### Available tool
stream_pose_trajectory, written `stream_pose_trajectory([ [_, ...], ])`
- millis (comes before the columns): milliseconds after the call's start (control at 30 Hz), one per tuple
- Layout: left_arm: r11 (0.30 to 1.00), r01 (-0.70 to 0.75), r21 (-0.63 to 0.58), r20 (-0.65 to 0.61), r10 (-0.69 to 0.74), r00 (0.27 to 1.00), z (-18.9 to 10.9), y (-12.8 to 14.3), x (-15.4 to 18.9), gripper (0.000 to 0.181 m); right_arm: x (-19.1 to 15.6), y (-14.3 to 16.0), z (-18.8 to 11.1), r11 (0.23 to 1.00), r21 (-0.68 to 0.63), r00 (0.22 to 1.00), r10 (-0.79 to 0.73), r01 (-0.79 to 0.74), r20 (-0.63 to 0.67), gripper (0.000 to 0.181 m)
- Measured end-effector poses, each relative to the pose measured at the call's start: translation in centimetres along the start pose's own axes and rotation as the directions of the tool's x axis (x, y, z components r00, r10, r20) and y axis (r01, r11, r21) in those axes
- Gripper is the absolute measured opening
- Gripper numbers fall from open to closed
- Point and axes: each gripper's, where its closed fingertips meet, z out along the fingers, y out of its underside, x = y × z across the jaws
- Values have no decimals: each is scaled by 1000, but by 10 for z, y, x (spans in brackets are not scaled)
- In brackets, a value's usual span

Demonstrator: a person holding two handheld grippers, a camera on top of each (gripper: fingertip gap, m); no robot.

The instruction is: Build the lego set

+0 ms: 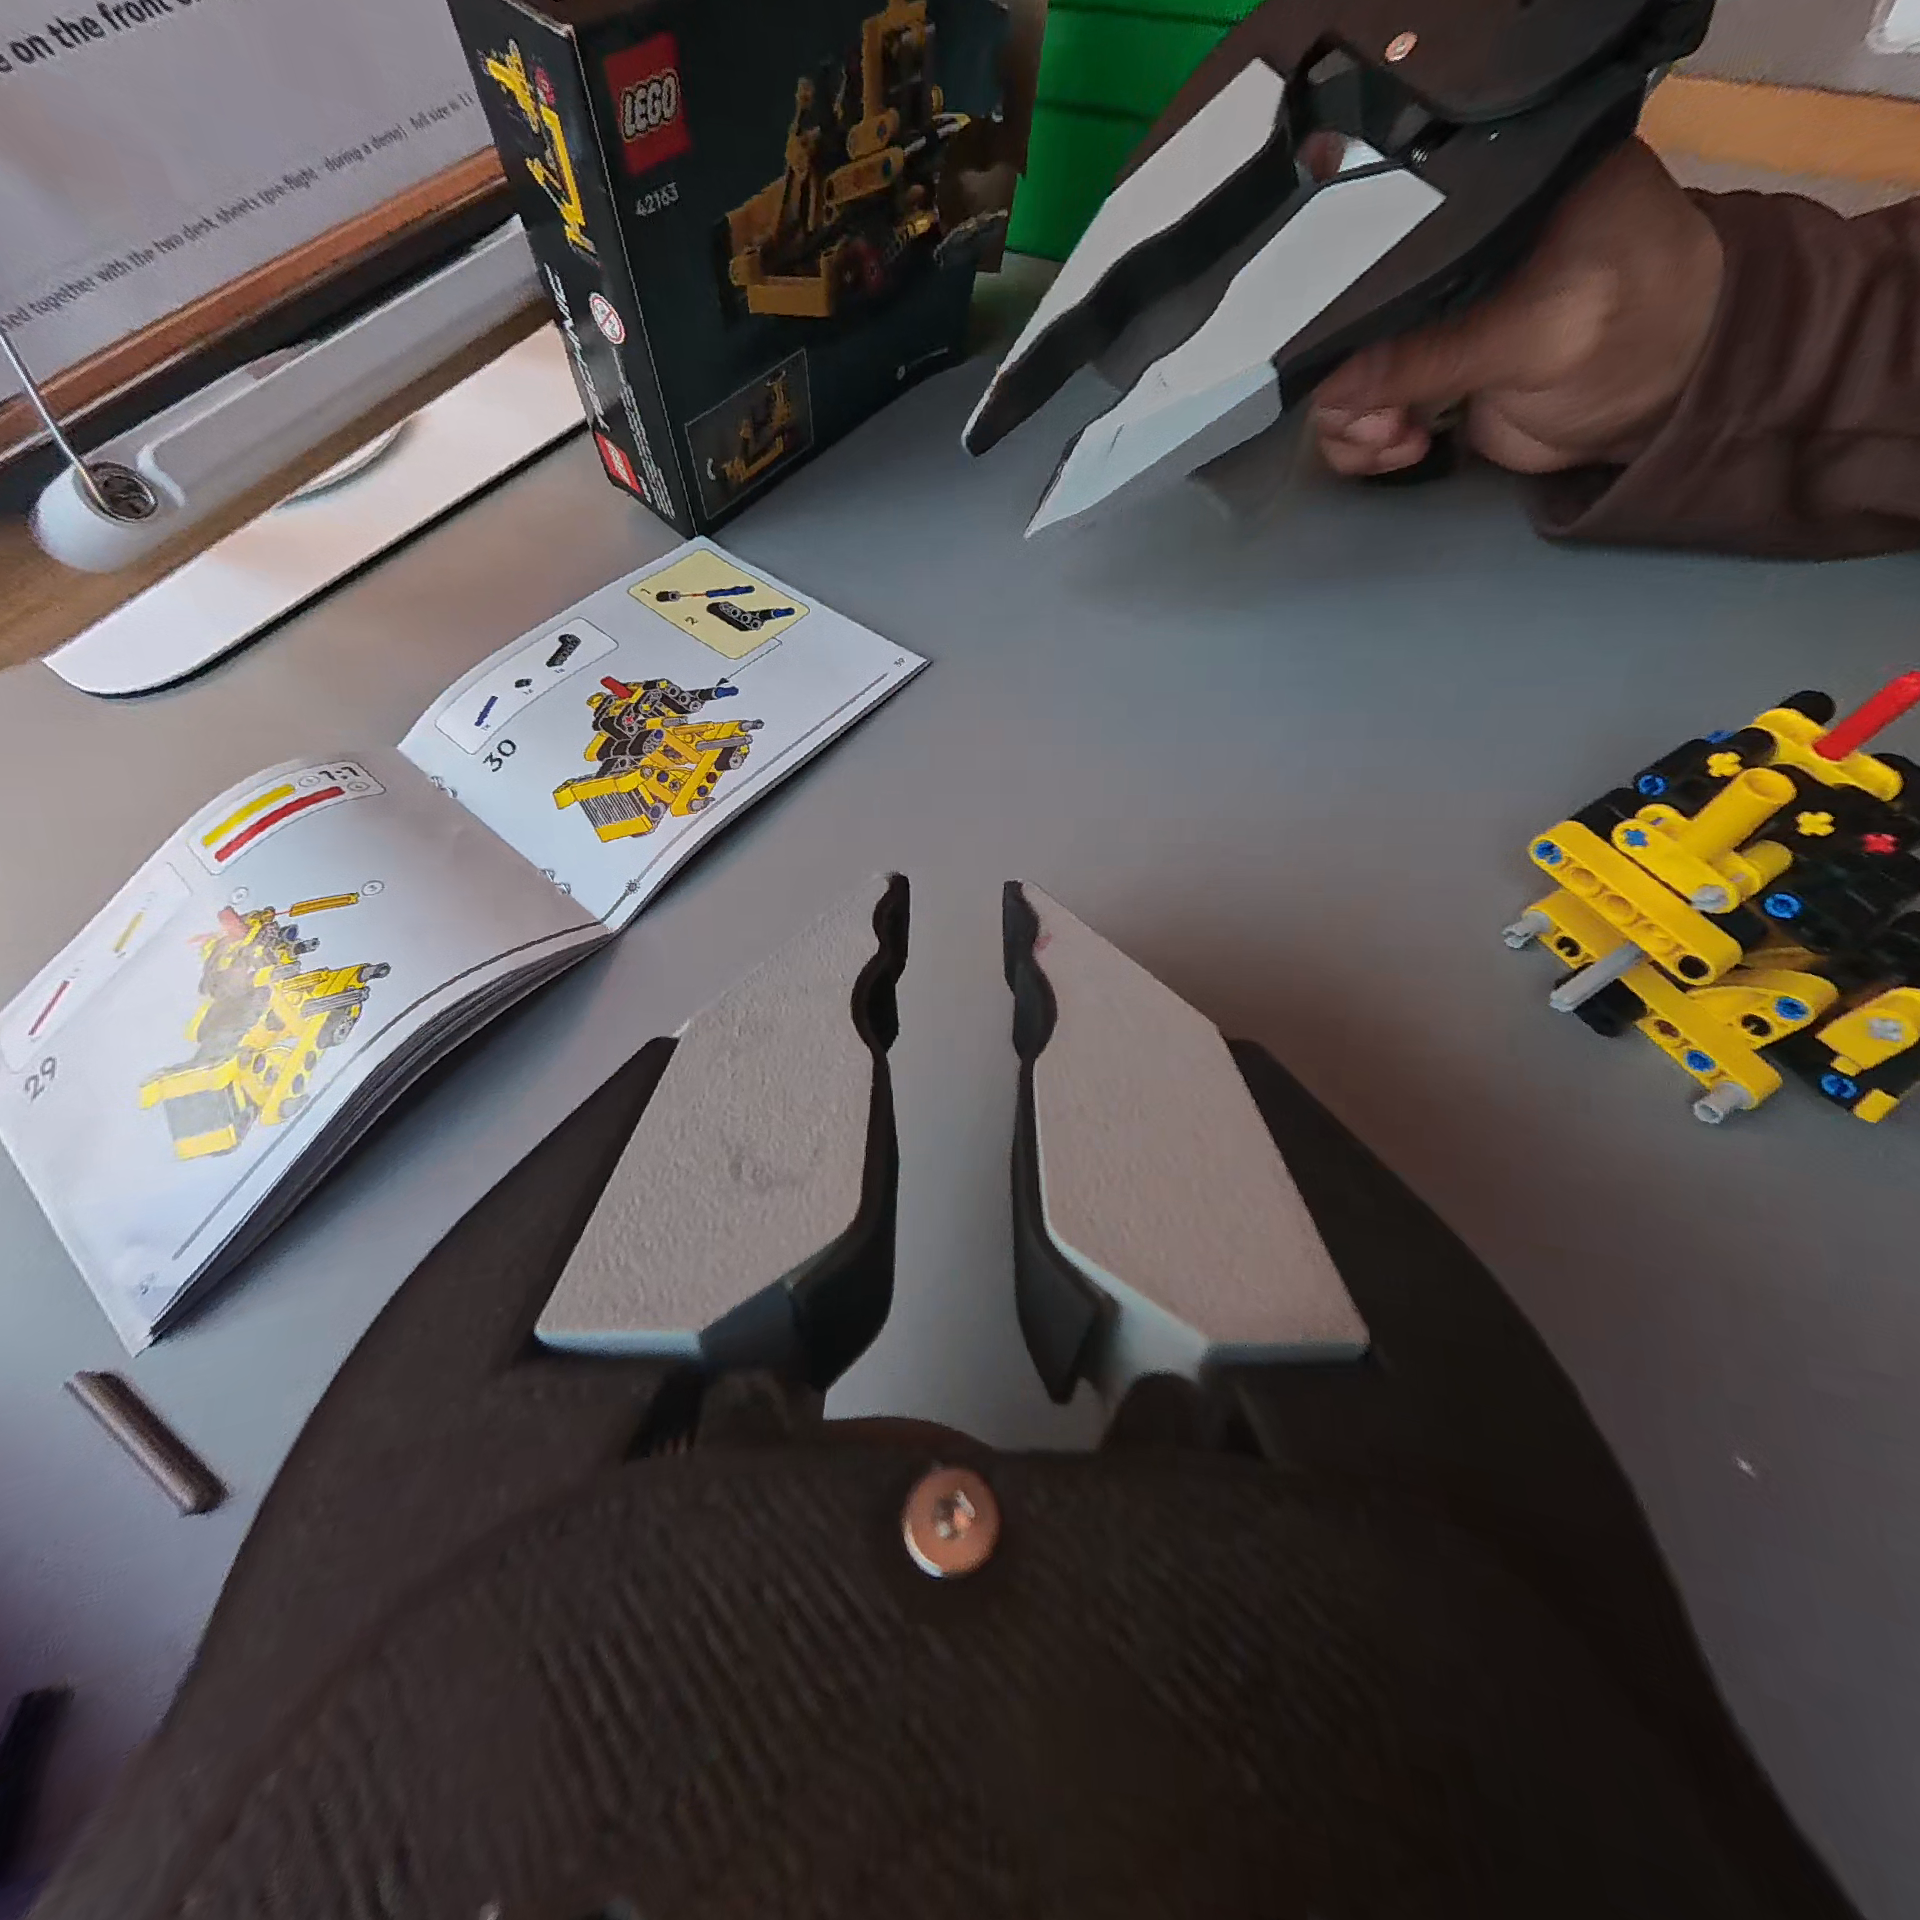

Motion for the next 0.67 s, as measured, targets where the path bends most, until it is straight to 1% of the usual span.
stream_pose_trajectory([
  [33, 1000, 9, 3, -4, -9, 1000, 0, 0, -1, 15, 0, 0, -1, 1000, 6, 1000, 6, -6, 7, 35],
  [200, 999, 34, 25, 5, -34, 999, -3, -3, -5, 15, 3, -2, -3, 999, 23, 999, 34, -34, 2, 40],
  [367, 999, -26, 18, 94, 24, 995, -4, -2, -14, 15, 6, -2, -3, 1000, 20, 999, 22, -21, -31, 41],
  [667, 999, 5, 39, 214, -13, 977, -11, -2, -37, 15, 12, 1, -2, 1000, 0, 996, 17, -17, -88, 42],
])
